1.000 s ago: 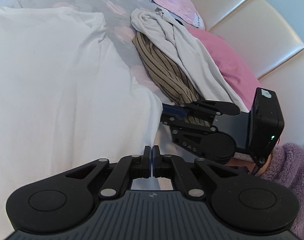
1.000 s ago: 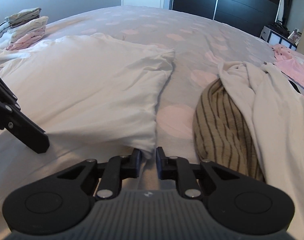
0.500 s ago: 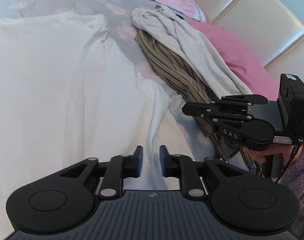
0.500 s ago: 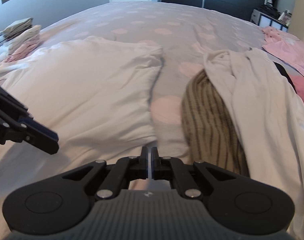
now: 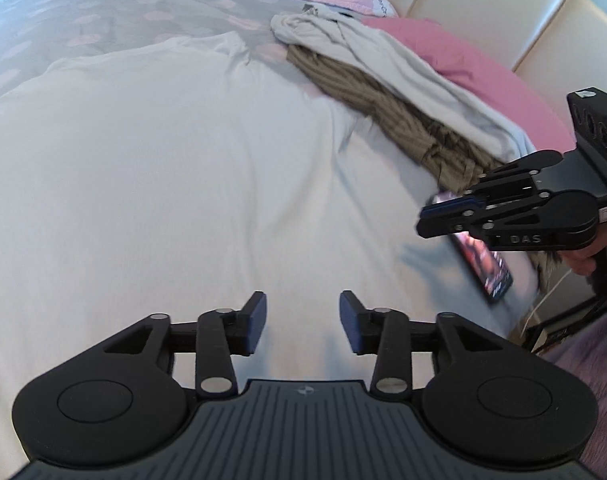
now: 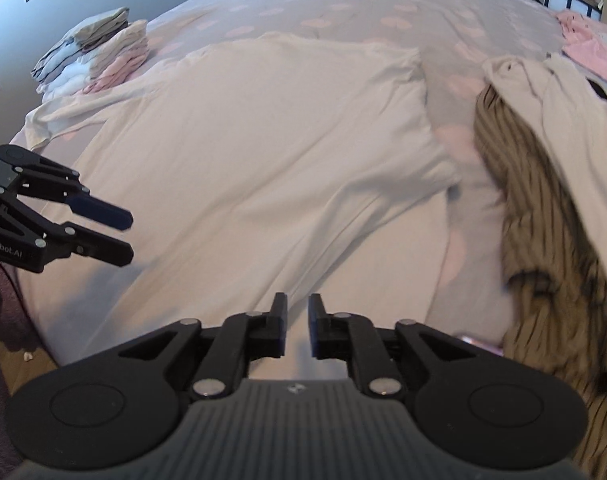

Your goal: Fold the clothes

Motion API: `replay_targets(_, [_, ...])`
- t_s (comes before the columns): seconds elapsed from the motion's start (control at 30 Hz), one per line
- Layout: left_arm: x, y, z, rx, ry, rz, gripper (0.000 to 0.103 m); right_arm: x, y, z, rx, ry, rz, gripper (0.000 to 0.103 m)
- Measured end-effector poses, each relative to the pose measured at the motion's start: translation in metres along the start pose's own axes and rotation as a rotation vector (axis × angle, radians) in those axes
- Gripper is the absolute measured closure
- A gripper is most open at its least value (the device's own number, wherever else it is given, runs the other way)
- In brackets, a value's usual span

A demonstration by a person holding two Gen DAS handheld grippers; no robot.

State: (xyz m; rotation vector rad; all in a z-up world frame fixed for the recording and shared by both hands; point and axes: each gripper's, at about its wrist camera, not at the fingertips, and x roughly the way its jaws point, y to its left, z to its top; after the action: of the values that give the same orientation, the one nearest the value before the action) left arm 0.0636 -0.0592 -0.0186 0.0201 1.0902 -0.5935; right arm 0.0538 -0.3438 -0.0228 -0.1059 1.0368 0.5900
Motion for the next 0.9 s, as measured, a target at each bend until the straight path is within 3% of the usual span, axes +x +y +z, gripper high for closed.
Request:
replay_targets(0.33, [0.006, -0.008, -0.075, -0.017, 0.15, -0.072, 0.062, -0.008, 0.046, -0.079, 0.18, 0.083, 0.067, 0.084])
replay_targets(0.43, [0.01, -0.019, -0.083, 0.03, 0.168, -0.048, 0.062, -0.013, 0.055, -0.087, 0.147, 0.112, 0.008, 0.08])
replay_targets(0.57, [0.008, -0.024, -0.088, 0.048, 0.166, -0.051, 0.062, -0.022, 0.04, -0.099, 0.192, 0.13, -0.152, 0.073])
replay_targets(0.67, [0.008, -0.025, -0.087, 0.041, 0.159, -0.052, 0.062, -0.022, 0.028, -0.111, 0.248, 0.154, -0.172, 0.073])
replay_targets(0.9, [0.008, -0.032, -0.081, 0.057, 0.144, -0.054, 0.062, -0.007, 0.028, -0.138, 0.247, 0.318, -0.247, 0.073])
